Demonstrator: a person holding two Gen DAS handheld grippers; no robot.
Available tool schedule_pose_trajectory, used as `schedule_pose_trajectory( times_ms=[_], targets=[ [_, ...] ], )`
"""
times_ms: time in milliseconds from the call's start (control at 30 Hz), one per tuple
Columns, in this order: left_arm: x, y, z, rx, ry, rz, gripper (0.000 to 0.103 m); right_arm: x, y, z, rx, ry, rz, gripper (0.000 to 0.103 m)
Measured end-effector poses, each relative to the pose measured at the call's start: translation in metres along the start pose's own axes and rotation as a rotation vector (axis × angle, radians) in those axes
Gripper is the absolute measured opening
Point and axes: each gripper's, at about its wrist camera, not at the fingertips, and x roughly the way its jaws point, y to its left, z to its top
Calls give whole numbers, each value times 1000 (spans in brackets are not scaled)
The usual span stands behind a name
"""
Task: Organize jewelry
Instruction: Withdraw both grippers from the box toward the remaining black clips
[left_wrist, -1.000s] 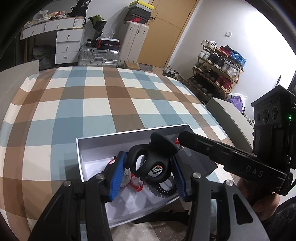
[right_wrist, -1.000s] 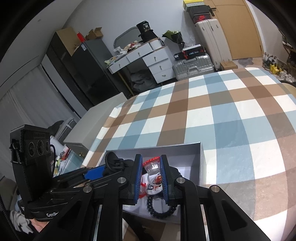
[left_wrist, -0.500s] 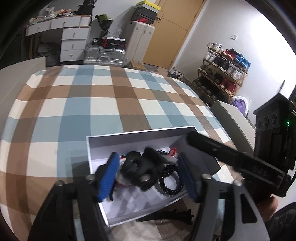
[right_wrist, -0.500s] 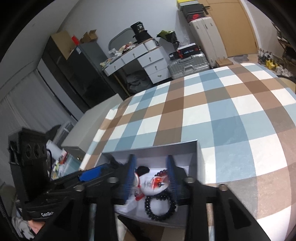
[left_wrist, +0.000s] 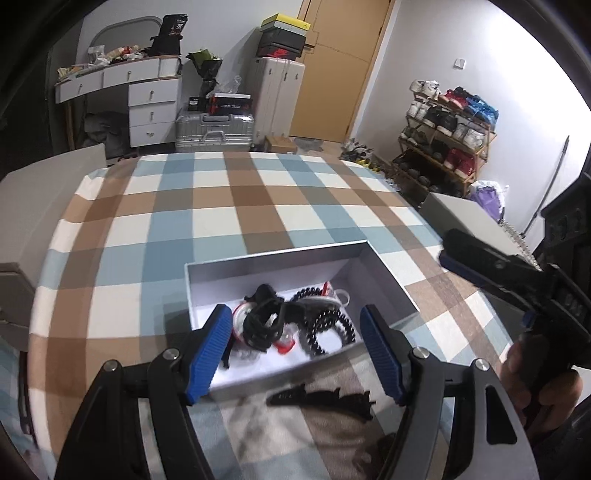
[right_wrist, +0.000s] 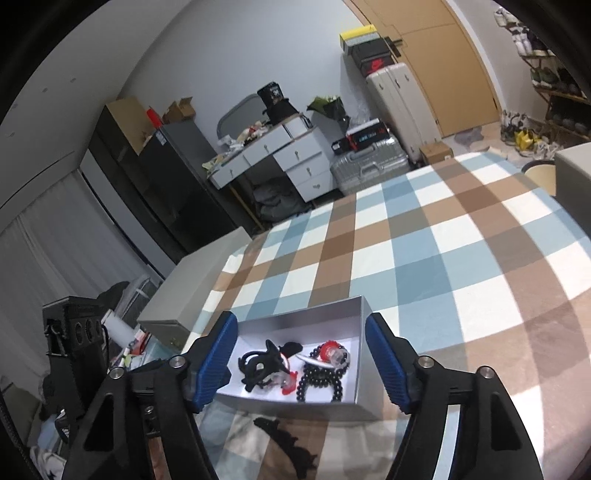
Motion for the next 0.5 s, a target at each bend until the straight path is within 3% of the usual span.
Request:
schedule_pose_trajectory(
  times_ms=[100, 433, 500],
  targets=[
    [-9, -5, -5, 9, -15, 22, 79, -14, 3, -4, -12, -19, -5, 81],
    [-25, -18, -20, 28, -16, 20, 79, -51, 9, -21, -33, -63, -32, 95],
    [-27, -21, -25, 24, -11, 0, 83, -57, 8, -25, -29, -67, -37, 96]
  ],
)
